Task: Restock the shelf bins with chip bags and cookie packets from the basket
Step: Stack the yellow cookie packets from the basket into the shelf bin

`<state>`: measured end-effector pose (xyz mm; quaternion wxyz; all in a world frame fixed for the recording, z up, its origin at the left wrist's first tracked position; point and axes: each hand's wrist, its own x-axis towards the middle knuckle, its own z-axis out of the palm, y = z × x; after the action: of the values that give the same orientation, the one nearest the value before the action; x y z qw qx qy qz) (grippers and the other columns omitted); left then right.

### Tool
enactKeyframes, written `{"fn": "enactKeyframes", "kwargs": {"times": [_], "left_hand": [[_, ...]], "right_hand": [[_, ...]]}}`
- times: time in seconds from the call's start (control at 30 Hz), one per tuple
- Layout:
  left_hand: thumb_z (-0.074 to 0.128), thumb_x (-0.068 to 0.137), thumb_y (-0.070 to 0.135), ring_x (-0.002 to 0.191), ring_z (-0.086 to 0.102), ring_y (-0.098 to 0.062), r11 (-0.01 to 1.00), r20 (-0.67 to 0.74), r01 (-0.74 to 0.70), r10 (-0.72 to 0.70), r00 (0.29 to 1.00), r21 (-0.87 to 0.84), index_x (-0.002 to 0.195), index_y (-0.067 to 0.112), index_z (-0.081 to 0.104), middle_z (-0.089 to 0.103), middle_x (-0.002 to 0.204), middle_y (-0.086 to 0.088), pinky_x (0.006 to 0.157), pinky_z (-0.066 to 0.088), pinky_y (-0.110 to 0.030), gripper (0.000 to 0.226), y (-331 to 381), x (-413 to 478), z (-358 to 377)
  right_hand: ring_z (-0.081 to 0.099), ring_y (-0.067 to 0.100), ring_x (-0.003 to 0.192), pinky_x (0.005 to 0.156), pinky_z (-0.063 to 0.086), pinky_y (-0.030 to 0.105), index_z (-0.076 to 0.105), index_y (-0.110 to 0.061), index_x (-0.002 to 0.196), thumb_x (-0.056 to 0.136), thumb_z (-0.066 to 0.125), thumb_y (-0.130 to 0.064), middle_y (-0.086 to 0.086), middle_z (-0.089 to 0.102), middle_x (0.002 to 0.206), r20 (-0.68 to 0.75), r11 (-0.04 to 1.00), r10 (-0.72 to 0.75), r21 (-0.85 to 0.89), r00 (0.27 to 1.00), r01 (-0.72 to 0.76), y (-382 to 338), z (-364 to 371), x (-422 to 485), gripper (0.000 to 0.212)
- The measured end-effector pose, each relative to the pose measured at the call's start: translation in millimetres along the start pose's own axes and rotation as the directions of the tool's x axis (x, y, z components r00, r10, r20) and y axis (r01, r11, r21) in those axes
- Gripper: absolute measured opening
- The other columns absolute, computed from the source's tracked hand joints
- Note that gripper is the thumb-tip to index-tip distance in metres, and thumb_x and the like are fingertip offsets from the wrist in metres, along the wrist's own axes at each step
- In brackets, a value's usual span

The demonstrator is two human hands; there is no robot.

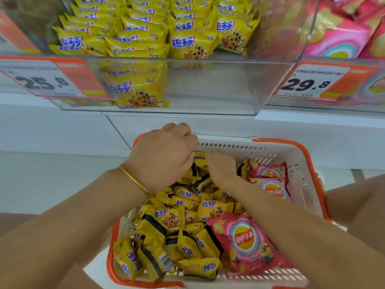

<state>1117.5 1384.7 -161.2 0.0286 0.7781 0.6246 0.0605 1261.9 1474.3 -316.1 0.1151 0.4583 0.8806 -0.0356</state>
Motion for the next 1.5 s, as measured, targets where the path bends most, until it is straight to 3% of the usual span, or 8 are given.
{"fn": "enactKeyframes", "kwargs": {"times": [0.17,0.27,0.37,0.7,0.97,1.13,1.33,1.5], "left_hand": [[0.056,0.090,0.026,0.107,0.053,-0.026,0.998,0.131,0.060,-0.064,0.989,0.028,0.121,0.015,0.053,0.047,0.123,-0.007,0.077,0.052,-0.040,0.033,13,5,4],[0.058,0.085,0.051,0.121,0.041,-0.018,0.997,0.211,0.076,-0.078,0.974,0.019,0.134,0.022,0.031,0.032,0.134,0.000,0.083,0.040,-0.027,0.062,25,8,6],[0.070,0.074,0.054,0.117,0.042,-0.016,0.935,0.281,0.225,-0.146,0.949,-0.274,0.134,0.024,0.024,0.030,0.131,0.002,0.085,0.035,-0.024,0.081,33,8,3],[0.080,0.071,0.026,0.085,0.048,-0.002,0.739,0.046,0.201,-0.225,0.973,-0.643,0.134,0.022,0.020,0.033,0.114,0.001,0.066,0.038,-0.003,0.087,53,13,-12],[0.067,0.069,0.053,0.105,0.049,-0.003,0.766,-0.252,-0.158,-0.005,0.968,-0.623,0.130,0.030,0.036,0.044,0.118,0.011,0.084,0.045,-0.016,0.072,36,6,-81],[0.044,0.092,0.034,0.102,0.052,-0.028,0.993,-0.597,-0.102,0.048,0.801,-0.058,0.110,0.006,0.059,0.059,0.108,-0.010,0.089,0.037,-0.036,0.037,-10,38,-116],[0.032,0.096,0.039,0.098,0.059,-0.033,0.999,-0.497,-0.021,0.037,0.867,0.038,0.094,0.011,0.068,0.067,0.104,-0.006,0.081,0.048,-0.047,0.045,-15,53,-87],[0.038,0.095,0.036,0.095,0.059,-0.030,0.988,-0.562,-0.115,0.156,0.812,0.108,0.081,0.010,0.068,0.067,0.100,-0.004,0.077,0.047,-0.041,0.042,-16,52,-85]], "right_hand": [[0.054,0.022,0.077,0.063,0.040,0.033,0.050,-0.010,0.094,0.089,0.059,-0.027,0.001,0.054,0.081,0.053,0.783,0.168,0.600,0.984,-0.166,28,-55,-24,0.020],[0.064,0.022,0.072,0.069,0.054,0.039,0.056,-0.005,0.099,0.087,0.066,-0.018,0.009,0.064,0.083,0.243,0.325,0.146,0.904,0.959,-0.279,32,-88,-50,0.020],[0.067,0.018,0.066,0.065,0.058,0.031,0.058,-0.006,0.103,0.089,0.064,-0.013,0.009,0.069,0.081,0.359,-0.052,0.014,0.932,0.933,-0.358,33,-115,-72,0.017],[0.069,0.025,0.083,0.080,0.057,0.041,0.061,-0.004,0.107,0.078,0.065,-0.031,0.014,0.072,0.092,0.323,-0.486,-0.069,0.816,0.944,-0.314,35,-149,-117,0.039],[0.066,0.019,0.075,0.068,0.055,0.035,0.061,-0.012,0.095,0.079,0.071,-0.023,0.005,0.068,0.085,-0.167,0.275,0.280,0.957,0.945,0.088,29,-221,-133,0.022],[0.048,0.017,0.069,0.060,0.035,0.028,0.058,-0.005,0.093,0.082,0.064,-0.028,-0.001,0.051,0.073,-0.532,0.794,0.171,0.572,0.829,0.204,27,-311,-90,0.026],[0.050,0.025,0.081,0.066,0.039,0.032,0.037,-0.007,0.065,0.083,0.059,-0.008,0.006,0.045,0.073,-0.346,0.997,0.035,0.080,0.938,-0.008,17,-346,7,0.029],[0.058,0.034,0.109,0.091,0.049,0.045,0.063,-0.001,0.112,0.075,0.077,-0.012,0.013,0.061,0.117,-0.065,0.970,0.042,-0.238,0.997,-0.056,11,-335,55,0.041]]}}
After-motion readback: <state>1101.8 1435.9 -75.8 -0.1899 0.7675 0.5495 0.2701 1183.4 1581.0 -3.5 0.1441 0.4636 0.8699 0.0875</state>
